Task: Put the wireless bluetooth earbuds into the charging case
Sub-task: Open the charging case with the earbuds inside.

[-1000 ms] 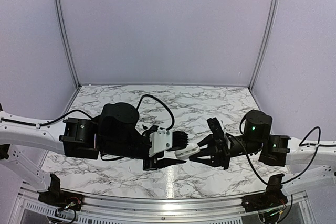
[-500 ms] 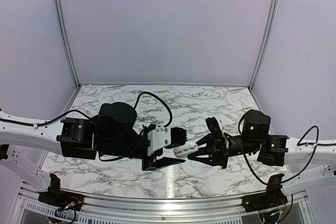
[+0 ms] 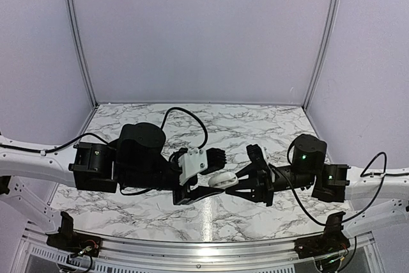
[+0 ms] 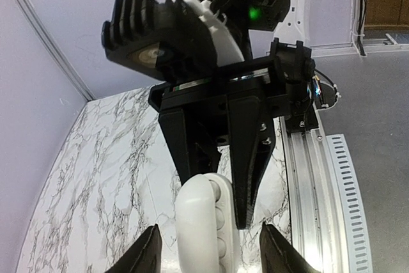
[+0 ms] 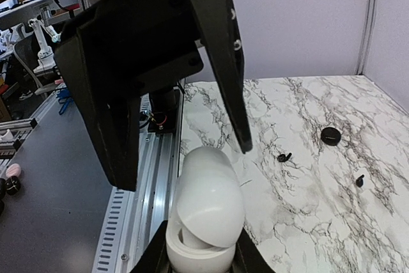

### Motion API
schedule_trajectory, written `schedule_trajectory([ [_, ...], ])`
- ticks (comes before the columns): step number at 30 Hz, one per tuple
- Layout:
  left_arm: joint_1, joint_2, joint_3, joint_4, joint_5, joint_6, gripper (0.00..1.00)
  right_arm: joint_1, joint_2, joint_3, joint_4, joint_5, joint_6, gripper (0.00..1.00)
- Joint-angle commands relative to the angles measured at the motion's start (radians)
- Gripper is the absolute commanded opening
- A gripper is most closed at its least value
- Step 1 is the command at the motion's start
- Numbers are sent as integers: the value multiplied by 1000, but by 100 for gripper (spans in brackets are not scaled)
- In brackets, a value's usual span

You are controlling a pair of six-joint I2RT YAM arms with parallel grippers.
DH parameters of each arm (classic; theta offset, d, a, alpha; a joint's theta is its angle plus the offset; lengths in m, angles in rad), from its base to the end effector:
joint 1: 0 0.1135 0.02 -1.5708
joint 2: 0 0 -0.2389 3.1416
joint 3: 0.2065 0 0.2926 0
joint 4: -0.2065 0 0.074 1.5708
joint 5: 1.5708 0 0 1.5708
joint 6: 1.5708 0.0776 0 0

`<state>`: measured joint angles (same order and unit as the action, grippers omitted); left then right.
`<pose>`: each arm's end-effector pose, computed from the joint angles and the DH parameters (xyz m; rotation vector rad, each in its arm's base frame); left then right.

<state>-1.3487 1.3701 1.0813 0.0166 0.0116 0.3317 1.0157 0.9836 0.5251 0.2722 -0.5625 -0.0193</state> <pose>0.0894 -0.4001 0.2828 1.4243 1.2648 -0.7136 0.1273 0.2838 0.2136 -1.2931 1.3809 1.1958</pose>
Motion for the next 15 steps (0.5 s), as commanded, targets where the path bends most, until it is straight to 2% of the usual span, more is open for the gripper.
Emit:
schedule_trajectory([
  [1, 12, 24, 29, -15, -65, -17, 54, 16, -1, 55, 3, 10, -18, 0],
  [6, 24, 34, 37, -15, -84, -48, 54, 20, 7, 61, -9, 9, -32, 0],
  [15, 42, 13, 28, -10, -29, -76, 54, 23, 17, 61, -11, 13, -39, 0],
])
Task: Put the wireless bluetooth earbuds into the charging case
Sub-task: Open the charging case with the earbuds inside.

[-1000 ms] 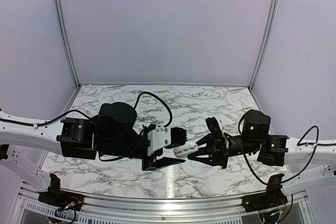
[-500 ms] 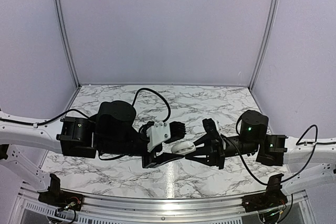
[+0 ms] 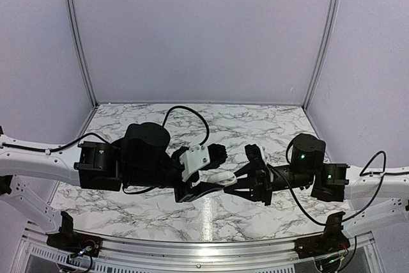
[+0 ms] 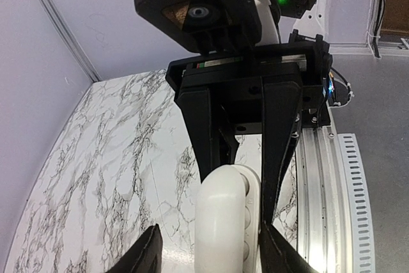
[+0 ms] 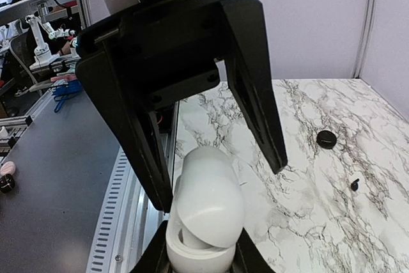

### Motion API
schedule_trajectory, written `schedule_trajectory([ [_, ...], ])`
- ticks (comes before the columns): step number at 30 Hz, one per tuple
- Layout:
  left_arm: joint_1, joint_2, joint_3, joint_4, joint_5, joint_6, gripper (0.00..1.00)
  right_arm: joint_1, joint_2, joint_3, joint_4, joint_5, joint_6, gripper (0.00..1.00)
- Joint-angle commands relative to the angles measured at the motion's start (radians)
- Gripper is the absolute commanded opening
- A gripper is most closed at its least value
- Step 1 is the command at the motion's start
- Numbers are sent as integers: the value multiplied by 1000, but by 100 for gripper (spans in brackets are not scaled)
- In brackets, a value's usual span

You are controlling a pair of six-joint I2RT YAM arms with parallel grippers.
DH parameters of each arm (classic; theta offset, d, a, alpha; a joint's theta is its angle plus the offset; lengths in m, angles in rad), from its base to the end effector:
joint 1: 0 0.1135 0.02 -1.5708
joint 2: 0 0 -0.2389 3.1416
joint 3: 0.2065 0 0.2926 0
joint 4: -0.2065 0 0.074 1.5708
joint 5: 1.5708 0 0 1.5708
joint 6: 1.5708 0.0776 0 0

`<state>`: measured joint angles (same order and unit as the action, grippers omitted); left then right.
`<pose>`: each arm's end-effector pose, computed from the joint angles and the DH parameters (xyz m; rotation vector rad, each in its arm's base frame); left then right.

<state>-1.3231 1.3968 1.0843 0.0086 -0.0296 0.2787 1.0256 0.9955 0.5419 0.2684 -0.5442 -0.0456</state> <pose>0.1038 -0.4010 0.2725 1.3733 1.3606 -0.6833 0.1273 0.2874 0.2165 -1.3029 1.3621 1.1694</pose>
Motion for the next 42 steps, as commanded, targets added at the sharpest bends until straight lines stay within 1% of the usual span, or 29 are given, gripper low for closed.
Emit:
schedule_trajectory([
  [1, 20, -16, 25, -2, 16, -24, 54, 13, 5, 44, -8, -4, -13, 0],
  [9, 46, -34, 22, 5, 26, -46, 54, 13, 2, 38, -12, 2, -14, 0],
  [11, 48, -37, 21, 7, 54, -51, 54, 13, 4, 36, -14, 3, -16, 0],
  [17, 56, -47, 20, 12, 65, -66, 54, 13, 12, 36, -15, 4, -20, 0],
  [32, 81, -43, 19, 13, 56, -87, 53, 14, 6, 39, -19, -6, -20, 0],
  [35, 81, -64, 10, 17, 75, -72, 53, 14, 8, 36, -17, 2, -18, 0],
  [42, 81, -168, -49, 47, 151, -13, 56, 14, 9, 39, -14, 23, 4, 0],
])
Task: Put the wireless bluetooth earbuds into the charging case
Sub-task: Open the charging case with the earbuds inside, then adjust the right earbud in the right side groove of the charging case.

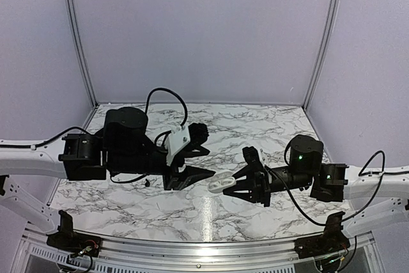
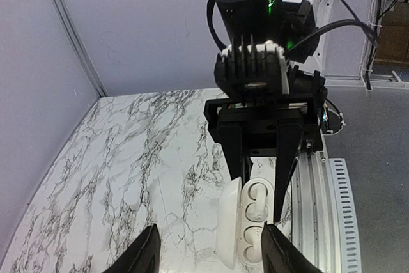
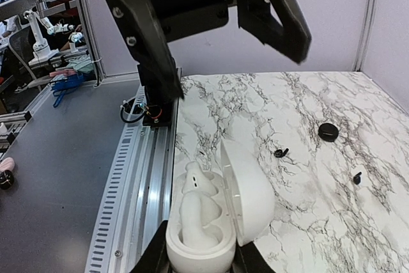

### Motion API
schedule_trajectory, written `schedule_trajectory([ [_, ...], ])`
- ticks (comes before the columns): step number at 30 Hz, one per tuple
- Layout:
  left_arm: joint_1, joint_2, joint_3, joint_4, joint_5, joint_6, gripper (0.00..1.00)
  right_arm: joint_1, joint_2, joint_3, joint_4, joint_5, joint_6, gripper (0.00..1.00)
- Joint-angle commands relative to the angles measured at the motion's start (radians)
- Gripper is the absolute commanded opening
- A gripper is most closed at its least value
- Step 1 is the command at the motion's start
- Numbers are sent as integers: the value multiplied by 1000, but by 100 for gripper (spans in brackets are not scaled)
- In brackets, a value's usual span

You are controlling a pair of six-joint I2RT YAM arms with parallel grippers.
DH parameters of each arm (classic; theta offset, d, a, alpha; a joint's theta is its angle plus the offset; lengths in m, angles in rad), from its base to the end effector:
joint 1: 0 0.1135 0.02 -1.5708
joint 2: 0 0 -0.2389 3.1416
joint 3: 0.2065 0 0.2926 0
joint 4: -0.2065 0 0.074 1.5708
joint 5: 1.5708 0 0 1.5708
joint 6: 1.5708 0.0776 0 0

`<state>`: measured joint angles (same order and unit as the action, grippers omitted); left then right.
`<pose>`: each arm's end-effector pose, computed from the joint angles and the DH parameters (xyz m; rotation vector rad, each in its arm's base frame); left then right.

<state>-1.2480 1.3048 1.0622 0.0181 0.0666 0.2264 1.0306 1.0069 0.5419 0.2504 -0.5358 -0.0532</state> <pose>0.1211 -0.3784 0.2997 1.2902 1.3473 -0.7811 0.1268 0.2885 0.2106 -1.3170 1.3870 1.1589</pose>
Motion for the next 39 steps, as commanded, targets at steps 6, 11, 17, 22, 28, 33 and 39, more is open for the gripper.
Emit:
schedule_trajectory([
  [6, 5, -43, -16, 29, 137, 38, 61, 9, 17, 54, -5, -10, 3, 0],
  [11, 3, 9, 15, 23, 140, 32, 61, 9, 24, 64, -12, -18, -2, 0],
  [17, 3, 47, 38, 20, 114, 33, 62, 9, 31, 71, -21, -24, -11, 0],
  [22, 3, 67, 51, 19, 102, 22, 62, 9, 39, 78, -36, -27, -26, 0],
  [28, 3, 82, 55, 19, 88, 22, 60, 9, 48, 82, -40, -34, -30, 0],
  [33, 2, 88, 56, 18, 85, 23, 59, 9, 48, 86, -40, -34, -31, 0],
  [39, 3, 96, 58, 13, 61, 22, 59, 10, 47, 87, -39, -38, -31, 0],
])
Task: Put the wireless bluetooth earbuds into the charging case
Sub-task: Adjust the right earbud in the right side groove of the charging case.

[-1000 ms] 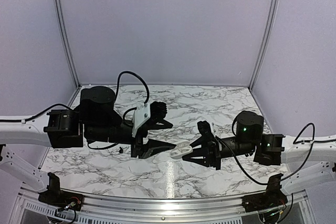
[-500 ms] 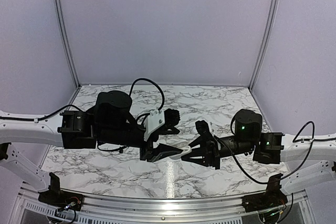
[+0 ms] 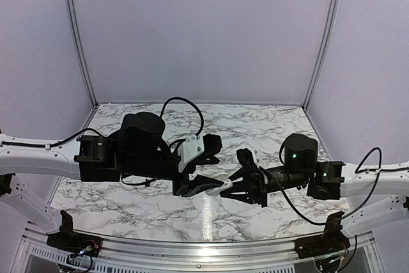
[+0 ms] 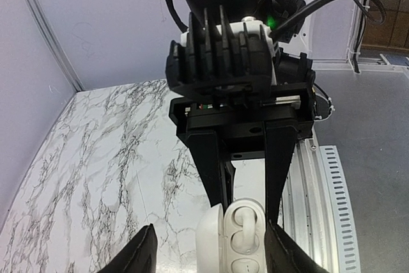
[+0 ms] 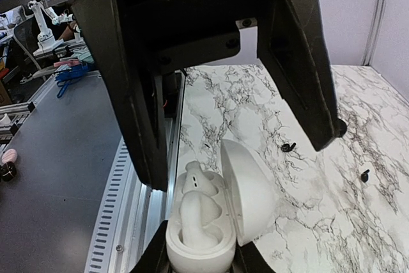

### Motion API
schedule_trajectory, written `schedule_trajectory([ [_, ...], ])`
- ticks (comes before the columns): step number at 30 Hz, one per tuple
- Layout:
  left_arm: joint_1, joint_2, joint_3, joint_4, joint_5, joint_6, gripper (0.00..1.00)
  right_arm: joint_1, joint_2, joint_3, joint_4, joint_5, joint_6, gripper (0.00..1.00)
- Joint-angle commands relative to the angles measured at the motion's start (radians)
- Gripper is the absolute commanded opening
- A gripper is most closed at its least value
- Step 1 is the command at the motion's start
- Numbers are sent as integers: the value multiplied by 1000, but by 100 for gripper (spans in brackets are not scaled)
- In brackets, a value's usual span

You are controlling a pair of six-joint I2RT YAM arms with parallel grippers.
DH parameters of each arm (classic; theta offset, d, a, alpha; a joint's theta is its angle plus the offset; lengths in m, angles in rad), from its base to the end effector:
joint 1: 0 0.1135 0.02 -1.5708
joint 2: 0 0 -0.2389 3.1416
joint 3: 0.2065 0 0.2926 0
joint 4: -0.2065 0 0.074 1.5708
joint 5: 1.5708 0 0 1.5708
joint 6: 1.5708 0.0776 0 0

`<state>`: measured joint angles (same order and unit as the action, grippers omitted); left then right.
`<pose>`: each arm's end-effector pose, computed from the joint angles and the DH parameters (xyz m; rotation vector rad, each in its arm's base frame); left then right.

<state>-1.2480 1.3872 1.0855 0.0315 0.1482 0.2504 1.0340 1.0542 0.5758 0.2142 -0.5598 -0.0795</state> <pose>0.1201 -0.3952 0.2803 1.3855 1.3305 -0.8229 0.1276 0.2950 0.2061 -1.3693 1.4028 1.1620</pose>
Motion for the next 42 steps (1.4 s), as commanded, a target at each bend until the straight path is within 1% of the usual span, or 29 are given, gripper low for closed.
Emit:
schedule_trajectory([
  [1, 2, 16, 38, -4, -25, -3, 59, 7, -1, 53, -3, -14, -5, 0],
  [6, 2, 31, 52, -25, -39, -2, 57, 7, -2, 55, -6, -15, -6, 0],
  [22, 2, 41, 50, -30, -70, -3, 56, 8, -19, 48, -6, -18, -11, 0],
  [23, 2, 42, 48, -53, -69, -3, 56, 8, -20, 48, -6, -18, -11, 0],
  [30, 2, 37, 45, -60, -45, 1, 56, 8, -23, 47, -6, -13, -10, 0],
  [37, 3, -5, 45, -62, -38, 8, 59, 7, -20, 37, -2, 1, -8, 0],
  [42, 3, -71, 19, -47, 2, 18, 67, 8, -16, 30, 10, 1, 0, 0],
])
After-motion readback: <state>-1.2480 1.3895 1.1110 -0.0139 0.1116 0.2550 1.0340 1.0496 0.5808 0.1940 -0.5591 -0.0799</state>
